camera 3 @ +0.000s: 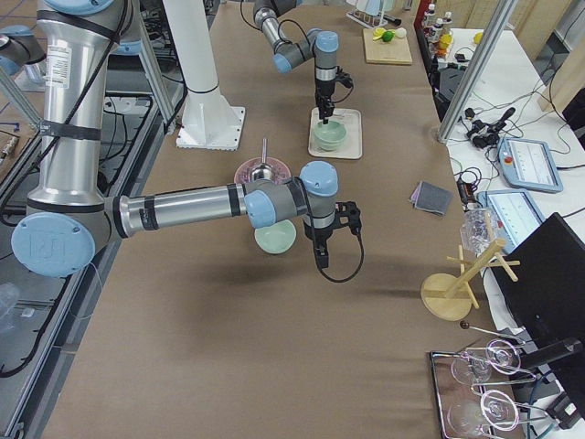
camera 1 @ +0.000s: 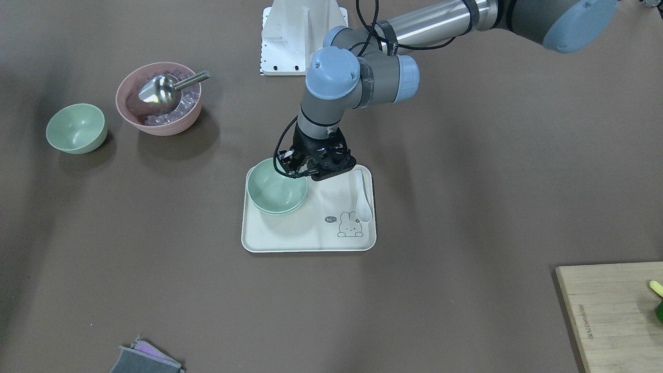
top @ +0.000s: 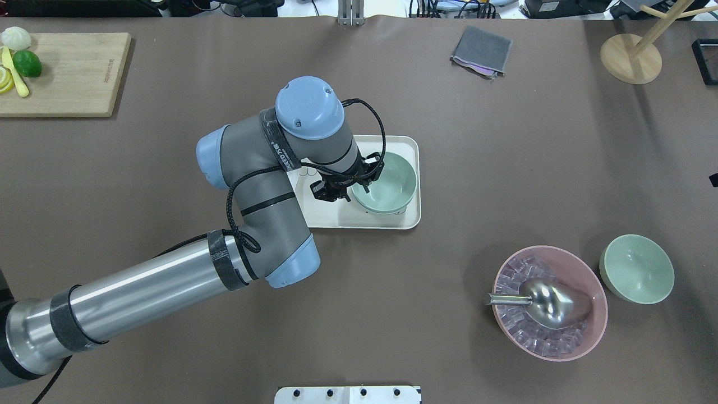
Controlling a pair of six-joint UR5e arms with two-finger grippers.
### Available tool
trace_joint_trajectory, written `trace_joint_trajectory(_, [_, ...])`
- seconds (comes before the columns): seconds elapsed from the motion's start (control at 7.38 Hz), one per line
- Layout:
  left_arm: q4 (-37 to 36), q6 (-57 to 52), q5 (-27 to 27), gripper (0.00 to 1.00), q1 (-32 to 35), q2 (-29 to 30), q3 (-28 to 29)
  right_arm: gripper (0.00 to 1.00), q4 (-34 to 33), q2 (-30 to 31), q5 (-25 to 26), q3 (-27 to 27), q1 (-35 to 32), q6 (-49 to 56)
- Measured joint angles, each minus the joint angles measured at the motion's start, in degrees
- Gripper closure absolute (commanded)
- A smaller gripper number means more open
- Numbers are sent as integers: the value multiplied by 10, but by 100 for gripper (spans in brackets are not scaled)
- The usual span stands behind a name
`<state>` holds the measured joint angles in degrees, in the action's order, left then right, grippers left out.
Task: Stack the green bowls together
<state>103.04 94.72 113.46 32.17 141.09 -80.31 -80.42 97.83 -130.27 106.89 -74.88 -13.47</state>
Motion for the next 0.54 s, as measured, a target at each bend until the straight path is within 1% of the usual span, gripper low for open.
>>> trace_joint_trajectory(0.14, [-2,-5,2,2,3,-9,-19,0,0,0,0,-1,0,-4])
trace_joint_trajectory(0.27, [-7,-23,5,2,7,-38,-57,0,0,1,0,-1,2,-13])
trace_joint_trajectory(0.41, [-23,-57,15,2,16,-88,-118,0,0,2,0,-1,6,-28])
trace_joint_trajectory(0.54, [-50,-108,35,2,38,-150,-189,0,0,4,0,-1,11,-44])
